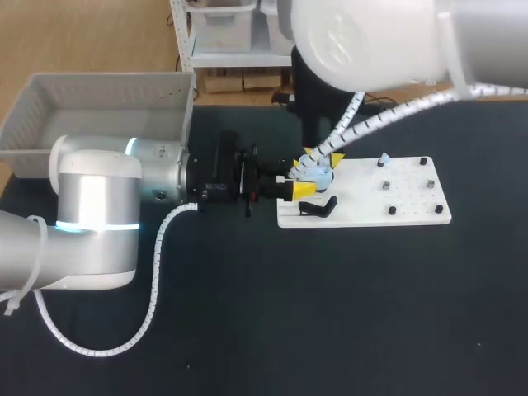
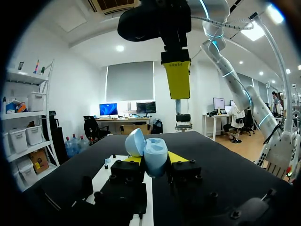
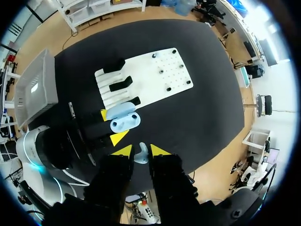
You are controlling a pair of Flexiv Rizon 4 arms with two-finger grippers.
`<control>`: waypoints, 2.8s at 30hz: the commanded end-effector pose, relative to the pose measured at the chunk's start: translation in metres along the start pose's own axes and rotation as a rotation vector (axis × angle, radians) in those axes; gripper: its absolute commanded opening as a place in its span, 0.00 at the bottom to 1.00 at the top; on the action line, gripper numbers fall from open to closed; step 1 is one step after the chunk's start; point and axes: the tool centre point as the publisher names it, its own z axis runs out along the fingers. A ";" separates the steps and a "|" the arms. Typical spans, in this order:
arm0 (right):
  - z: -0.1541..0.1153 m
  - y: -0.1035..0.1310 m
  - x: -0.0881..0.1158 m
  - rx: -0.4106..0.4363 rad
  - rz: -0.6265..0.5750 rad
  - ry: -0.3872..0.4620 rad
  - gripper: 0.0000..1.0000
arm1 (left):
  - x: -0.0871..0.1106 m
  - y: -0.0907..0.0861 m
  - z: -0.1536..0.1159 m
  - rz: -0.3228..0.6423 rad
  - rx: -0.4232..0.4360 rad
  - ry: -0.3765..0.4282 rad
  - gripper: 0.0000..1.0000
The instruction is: Pick up each earbud case from the left stands, insert the matching earbuds, close the lid, and place the case in the box.
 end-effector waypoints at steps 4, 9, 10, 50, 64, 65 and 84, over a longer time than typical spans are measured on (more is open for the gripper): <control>-0.001 0.004 -0.004 0.014 -0.001 0.015 0.00 | 0.001 -0.001 0.000 0.003 -0.006 -0.002 0.00; -0.001 0.004 -0.004 0.014 -0.001 0.015 0.00 | 0.001 -0.001 0.000 0.003 -0.006 -0.002 0.00; -0.001 0.004 -0.004 0.014 -0.001 0.015 0.00 | 0.001 -0.001 0.000 0.003 -0.006 -0.002 0.00; 0.023 0.019 -0.023 0.066 0.260 -0.068 0.00 | 0.001 -0.001 0.000 0.003 -0.006 -0.002 0.00; 0.028 0.018 -0.024 0.071 0.271 -0.053 0.00 | 0.001 -0.001 0.000 0.003 -0.006 -0.002 0.00; 0.029 0.018 -0.025 0.070 0.272 -0.053 0.00 | 0.001 -0.001 0.000 0.003 -0.006 -0.002 0.00; 0.037 0.017 -0.030 0.071 0.287 -0.041 0.00 | 0.001 -0.001 0.000 0.003 -0.006 -0.002 0.00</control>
